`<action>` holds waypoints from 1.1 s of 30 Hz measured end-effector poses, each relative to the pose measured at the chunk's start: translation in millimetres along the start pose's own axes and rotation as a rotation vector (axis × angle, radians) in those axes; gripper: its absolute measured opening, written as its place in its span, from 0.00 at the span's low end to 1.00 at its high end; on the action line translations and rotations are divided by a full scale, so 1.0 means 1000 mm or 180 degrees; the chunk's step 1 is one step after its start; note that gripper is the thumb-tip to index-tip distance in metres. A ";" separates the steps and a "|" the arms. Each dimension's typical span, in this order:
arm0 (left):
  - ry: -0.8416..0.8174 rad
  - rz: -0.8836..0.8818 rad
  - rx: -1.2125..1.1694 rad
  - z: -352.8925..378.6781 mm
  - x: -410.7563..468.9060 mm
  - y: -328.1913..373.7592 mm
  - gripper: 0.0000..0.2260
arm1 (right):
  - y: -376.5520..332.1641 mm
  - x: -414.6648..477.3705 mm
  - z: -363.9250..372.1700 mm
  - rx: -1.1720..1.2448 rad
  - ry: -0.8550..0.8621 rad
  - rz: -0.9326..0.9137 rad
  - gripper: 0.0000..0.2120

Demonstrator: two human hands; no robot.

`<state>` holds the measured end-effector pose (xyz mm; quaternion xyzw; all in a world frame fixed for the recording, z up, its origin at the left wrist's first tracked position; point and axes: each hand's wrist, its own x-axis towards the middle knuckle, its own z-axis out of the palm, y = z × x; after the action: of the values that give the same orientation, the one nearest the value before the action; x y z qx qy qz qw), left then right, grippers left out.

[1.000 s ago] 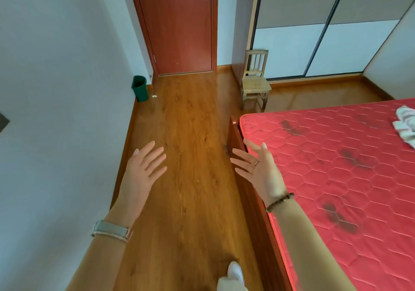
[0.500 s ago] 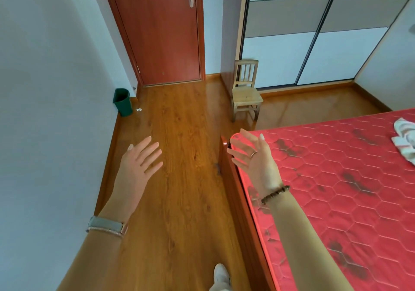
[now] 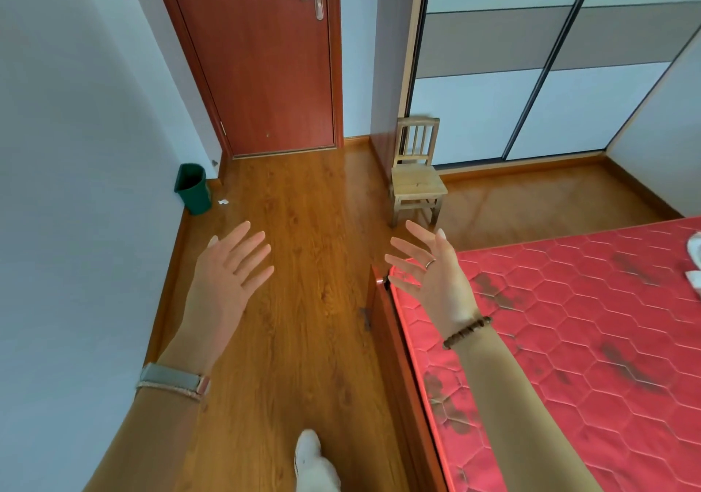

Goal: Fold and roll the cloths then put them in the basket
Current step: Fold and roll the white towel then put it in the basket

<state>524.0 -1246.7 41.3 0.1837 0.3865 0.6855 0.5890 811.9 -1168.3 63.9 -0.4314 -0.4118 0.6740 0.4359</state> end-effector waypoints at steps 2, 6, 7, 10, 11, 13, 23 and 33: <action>-0.0044 -0.0030 0.0077 0.002 0.026 0.010 0.25 | -0.002 0.024 0.005 0.0029 0.0045 0.0004 0.21; -0.0061 -0.0030 0.0314 0.008 0.077 0.032 0.42 | -0.005 0.074 0.023 0.0096 0.0185 -0.0006 0.20; -0.0067 -0.0030 0.0315 0.007 0.089 0.037 0.43 | -0.006 0.087 0.028 0.0115 0.0210 -0.0014 0.20; -0.0107 -0.0114 0.0090 -0.003 0.133 0.059 0.41 | -0.013 0.129 0.049 0.0138 0.0301 -0.0040 0.19; -0.0133 -0.0119 0.0149 -0.006 0.147 0.066 0.40 | -0.015 0.143 0.057 0.0149 0.0335 -0.0043 0.17; -0.0184 -0.0103 0.0440 -0.009 0.175 0.079 0.37 | -0.020 0.168 0.073 0.0197 0.0387 -0.0041 0.13; -0.0199 0.0048 0.1127 0.001 0.287 0.112 0.21 | -0.023 0.263 0.111 0.0299 0.0555 -0.0108 0.16; -0.0305 0.0174 0.1405 0.036 0.397 0.108 0.49 | -0.041 0.375 0.094 0.0288 0.0663 -0.0102 0.21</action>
<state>382.9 -859.7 63.5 0.3508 0.4936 0.5905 0.5335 640.3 -819.7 45.6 -0.4724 -0.3403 0.6364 0.5060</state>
